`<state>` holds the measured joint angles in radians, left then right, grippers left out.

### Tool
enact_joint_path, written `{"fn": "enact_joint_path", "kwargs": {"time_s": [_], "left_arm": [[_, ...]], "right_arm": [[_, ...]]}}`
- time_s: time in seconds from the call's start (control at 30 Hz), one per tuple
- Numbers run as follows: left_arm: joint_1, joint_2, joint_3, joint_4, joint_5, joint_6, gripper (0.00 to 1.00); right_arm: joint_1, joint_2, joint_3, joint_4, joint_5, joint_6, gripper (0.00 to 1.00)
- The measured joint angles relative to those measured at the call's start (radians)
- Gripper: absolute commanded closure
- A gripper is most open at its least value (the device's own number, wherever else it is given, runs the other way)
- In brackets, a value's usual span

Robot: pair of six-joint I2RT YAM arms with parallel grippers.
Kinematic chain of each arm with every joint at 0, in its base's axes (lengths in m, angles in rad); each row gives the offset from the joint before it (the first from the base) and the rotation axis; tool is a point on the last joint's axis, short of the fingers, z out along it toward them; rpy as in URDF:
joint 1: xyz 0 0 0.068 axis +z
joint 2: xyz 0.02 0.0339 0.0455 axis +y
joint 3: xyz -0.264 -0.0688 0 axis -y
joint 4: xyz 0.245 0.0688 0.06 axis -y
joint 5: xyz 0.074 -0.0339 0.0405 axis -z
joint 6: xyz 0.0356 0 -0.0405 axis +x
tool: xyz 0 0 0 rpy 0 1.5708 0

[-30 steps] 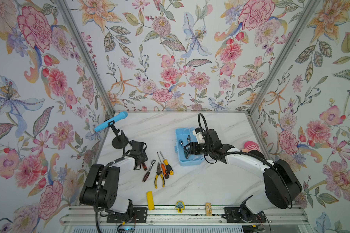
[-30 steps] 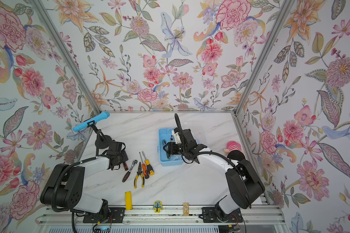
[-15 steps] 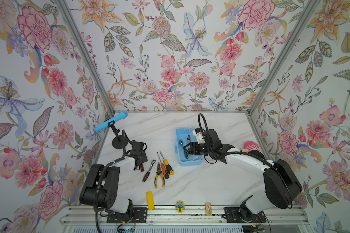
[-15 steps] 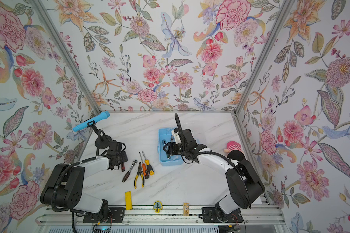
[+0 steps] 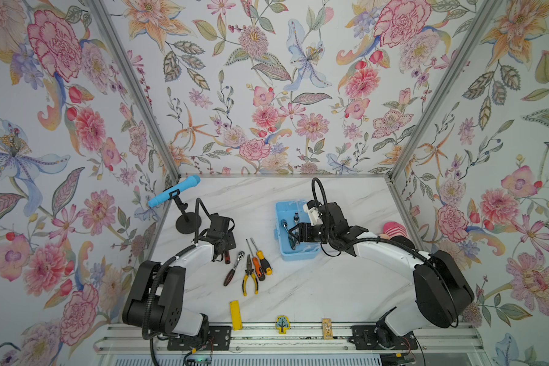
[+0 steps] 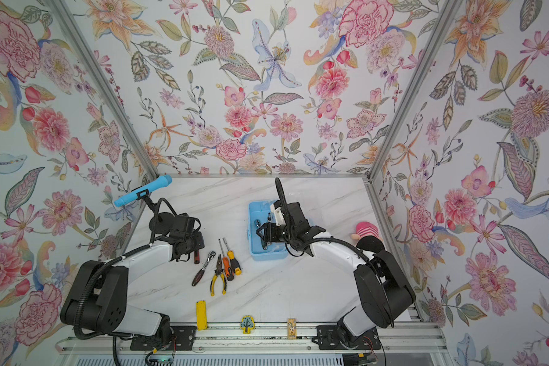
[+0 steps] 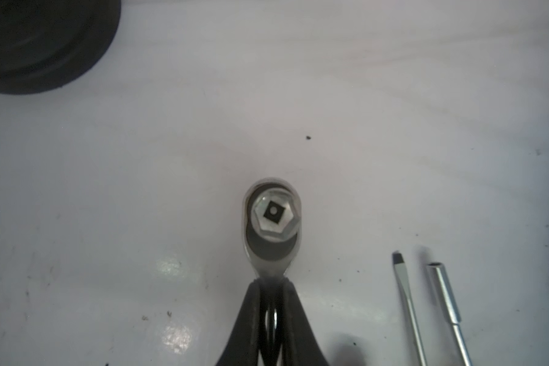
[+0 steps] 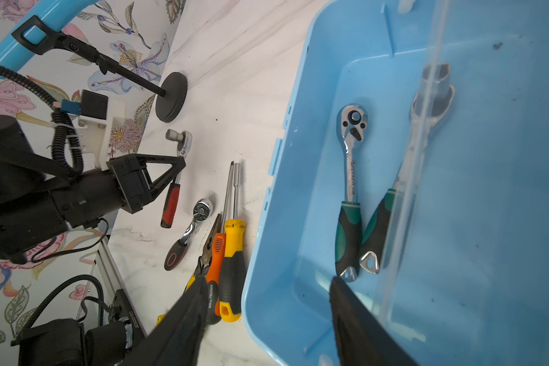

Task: Pack the tool kit
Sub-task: 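Lift the red-handled ratchet and carry it over the blue box with left gripper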

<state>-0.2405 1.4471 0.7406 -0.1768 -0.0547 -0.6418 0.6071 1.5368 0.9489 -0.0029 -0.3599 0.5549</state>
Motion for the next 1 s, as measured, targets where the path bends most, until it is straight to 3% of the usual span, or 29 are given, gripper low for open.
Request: {"fn": "enact_joint_path", "kwargs": {"time_s": [0.27, 0.5, 0.73, 1.0], "left_arm": [[-0.233, -0.051, 0.233, 0.008, -0.002, -0.057, 1.00], [-0.415, 0.084, 0.328, 0.193, 0.000, -0.185, 1.00], [-0.465, 0.313, 0.408, 0.286, -0.004, -0.274, 1.00], [-0.486, 0.435, 0.464, 0.298, -0.005, -0.327, 1.00]], "right_arm": [[-0.056, -0.064, 0.000, -0.008, 0.001, 0.004, 0.38], [-0.087, -0.160, -0.015, -0.010, 0.012, 0.009, 0.38], [-0.091, -0.202, -0.067, -0.039, 0.028, 0.011, 0.38], [-0.095, -0.215, -0.094, -0.048, 0.038, 0.015, 0.38]]}}
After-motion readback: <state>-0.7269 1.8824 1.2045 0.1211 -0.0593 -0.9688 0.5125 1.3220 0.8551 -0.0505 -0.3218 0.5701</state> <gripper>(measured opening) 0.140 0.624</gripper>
